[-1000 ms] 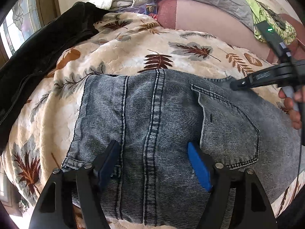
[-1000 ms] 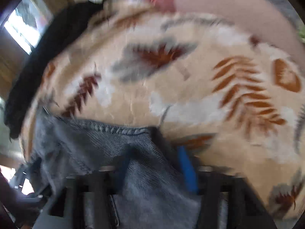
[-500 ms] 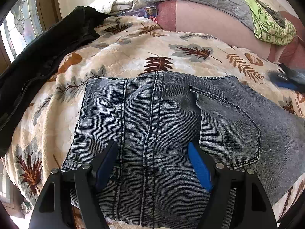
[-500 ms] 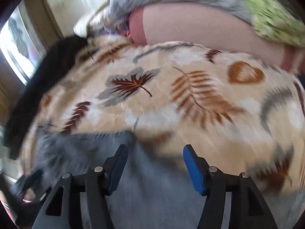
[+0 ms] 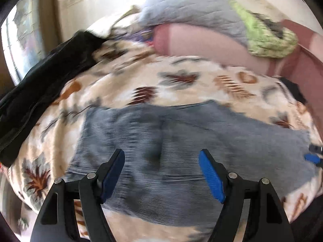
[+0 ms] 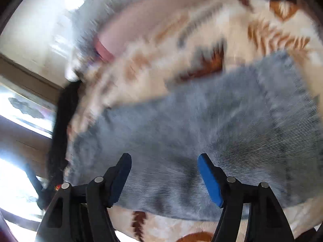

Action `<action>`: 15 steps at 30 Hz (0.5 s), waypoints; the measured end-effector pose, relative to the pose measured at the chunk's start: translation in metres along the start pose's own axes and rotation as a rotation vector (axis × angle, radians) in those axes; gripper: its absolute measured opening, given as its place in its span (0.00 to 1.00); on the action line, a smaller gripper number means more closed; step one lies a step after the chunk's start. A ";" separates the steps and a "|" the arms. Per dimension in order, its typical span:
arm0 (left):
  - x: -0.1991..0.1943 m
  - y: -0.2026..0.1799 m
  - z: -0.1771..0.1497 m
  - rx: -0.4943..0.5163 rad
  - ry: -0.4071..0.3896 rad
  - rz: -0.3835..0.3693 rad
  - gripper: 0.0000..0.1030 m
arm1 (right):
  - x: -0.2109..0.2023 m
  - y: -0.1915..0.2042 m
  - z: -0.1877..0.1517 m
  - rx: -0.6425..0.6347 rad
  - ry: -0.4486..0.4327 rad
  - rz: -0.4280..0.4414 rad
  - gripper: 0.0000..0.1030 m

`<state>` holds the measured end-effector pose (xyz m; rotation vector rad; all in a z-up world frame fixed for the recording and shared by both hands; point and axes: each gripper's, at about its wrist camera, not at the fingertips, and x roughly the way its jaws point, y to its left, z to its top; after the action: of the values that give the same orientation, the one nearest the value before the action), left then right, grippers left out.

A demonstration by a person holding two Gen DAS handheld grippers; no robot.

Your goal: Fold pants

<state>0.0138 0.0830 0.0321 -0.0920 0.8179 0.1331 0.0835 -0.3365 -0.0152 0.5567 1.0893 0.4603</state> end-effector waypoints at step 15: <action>0.031 -0.053 0.002 0.105 0.117 -0.042 0.81 | -0.054 -0.099 -0.022 0.346 -0.075 -0.003 0.73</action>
<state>0.0440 0.0337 0.0125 -0.0178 0.9376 0.0450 0.0496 -0.4408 -0.0477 0.8692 1.1040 0.2461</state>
